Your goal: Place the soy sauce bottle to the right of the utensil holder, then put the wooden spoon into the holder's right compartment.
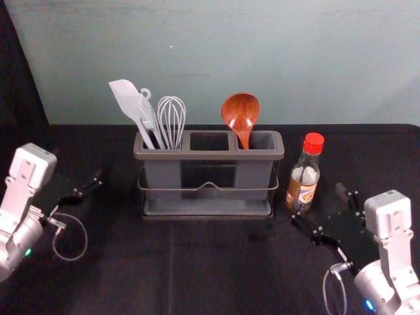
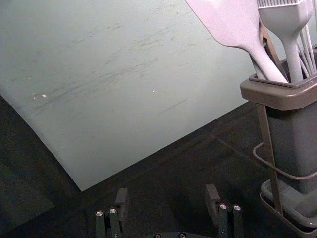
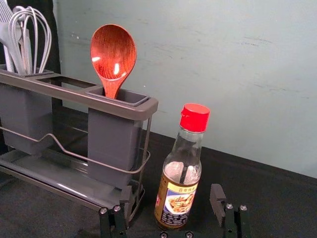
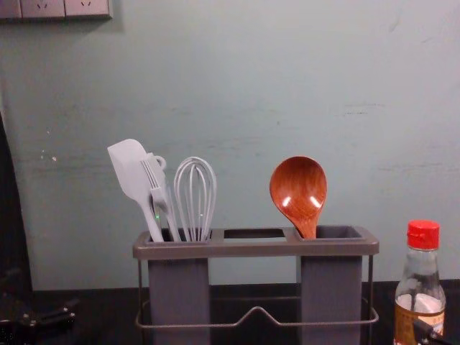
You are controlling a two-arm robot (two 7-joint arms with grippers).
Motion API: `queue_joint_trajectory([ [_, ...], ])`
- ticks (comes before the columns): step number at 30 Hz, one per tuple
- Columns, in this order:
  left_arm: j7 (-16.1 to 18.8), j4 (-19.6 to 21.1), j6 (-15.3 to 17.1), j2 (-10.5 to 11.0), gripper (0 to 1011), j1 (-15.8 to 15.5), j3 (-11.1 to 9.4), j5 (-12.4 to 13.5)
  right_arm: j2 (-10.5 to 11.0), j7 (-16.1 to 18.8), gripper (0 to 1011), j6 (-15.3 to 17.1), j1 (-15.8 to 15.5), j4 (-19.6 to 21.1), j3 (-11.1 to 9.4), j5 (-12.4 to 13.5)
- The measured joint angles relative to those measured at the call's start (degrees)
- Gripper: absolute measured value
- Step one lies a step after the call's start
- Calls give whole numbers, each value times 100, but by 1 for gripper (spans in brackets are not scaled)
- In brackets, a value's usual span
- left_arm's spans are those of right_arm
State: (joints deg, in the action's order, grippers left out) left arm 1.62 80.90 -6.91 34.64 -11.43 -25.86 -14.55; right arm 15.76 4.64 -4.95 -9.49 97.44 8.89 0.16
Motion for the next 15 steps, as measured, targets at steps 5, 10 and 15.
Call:
queue_joint_trajectory([
  [5,0,0,0,0,1011,0,0,0,0,-4,1003,3,0,0,0,1],
  [10,0,0,0,0,1011,0,0,0,0,-6,1002,5,0,0,0,2],
  [15,0,0,0,0,1012,0,0,0,0,-9,1002,5,0,0,0,4],
])
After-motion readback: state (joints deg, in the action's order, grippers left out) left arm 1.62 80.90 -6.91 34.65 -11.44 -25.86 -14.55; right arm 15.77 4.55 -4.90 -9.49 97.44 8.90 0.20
